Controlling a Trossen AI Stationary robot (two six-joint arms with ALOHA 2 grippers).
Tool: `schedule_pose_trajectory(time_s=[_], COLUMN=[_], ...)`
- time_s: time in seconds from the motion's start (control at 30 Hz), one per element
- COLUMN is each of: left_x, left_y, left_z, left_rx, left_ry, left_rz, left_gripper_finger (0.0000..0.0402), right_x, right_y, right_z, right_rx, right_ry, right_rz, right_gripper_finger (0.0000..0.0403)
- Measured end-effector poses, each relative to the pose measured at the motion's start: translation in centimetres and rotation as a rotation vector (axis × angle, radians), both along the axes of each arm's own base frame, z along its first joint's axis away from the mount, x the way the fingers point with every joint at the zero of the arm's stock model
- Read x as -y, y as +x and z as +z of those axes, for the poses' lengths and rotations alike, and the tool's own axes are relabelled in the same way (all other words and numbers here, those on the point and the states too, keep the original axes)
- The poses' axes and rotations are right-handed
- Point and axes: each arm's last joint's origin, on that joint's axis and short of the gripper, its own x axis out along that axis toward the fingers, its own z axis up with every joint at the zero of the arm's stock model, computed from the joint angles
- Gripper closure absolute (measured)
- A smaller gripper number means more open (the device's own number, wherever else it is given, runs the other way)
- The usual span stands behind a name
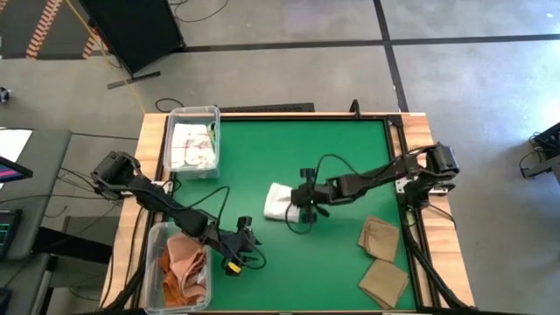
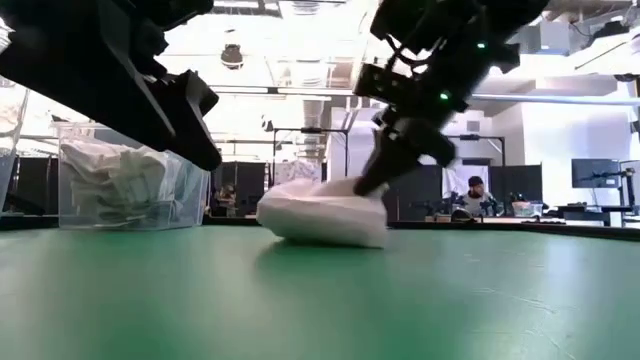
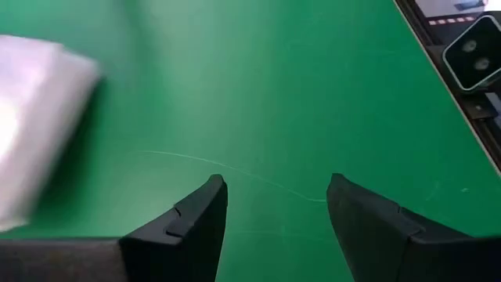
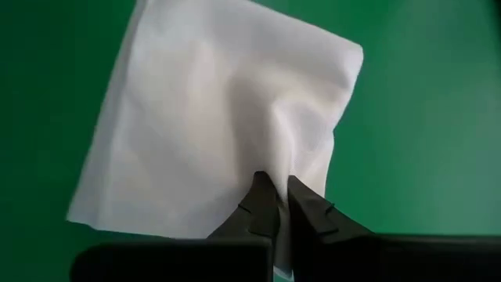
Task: Sort towels by color in basket
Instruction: Put the white towel into the top transparent bin
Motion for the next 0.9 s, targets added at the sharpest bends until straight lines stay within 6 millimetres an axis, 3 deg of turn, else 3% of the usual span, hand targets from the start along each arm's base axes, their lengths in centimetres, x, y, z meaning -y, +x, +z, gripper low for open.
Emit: schedule_pose_trajectory(time_s=[0.4,0.73,0.9], left_x=[1.7,4.5,5.6], left_y=[-0.6,-0.7,-1.0], left_z=[0.6,3.3,4.5], left_rx=[0.020,0.104,0.106], left_ry=[-0.025,-0.024,0.030], left_rz=[-0.002,-0.092,-0.072], left_gripper_finger=[0.0193,0.0193,0.0193], right_x=[5.9,9.7,10.8], right_y=[1.1,1.5,2.3], right_z=[5.0,7.9,10.6], right_rx=[0.374,0.711,0.815], right_ry=[-0.019,0.090,0.124], right_rz=[-0.083,-0.079,-0.010], right_gripper_finger=[0.0369,0.0369,0.0369])
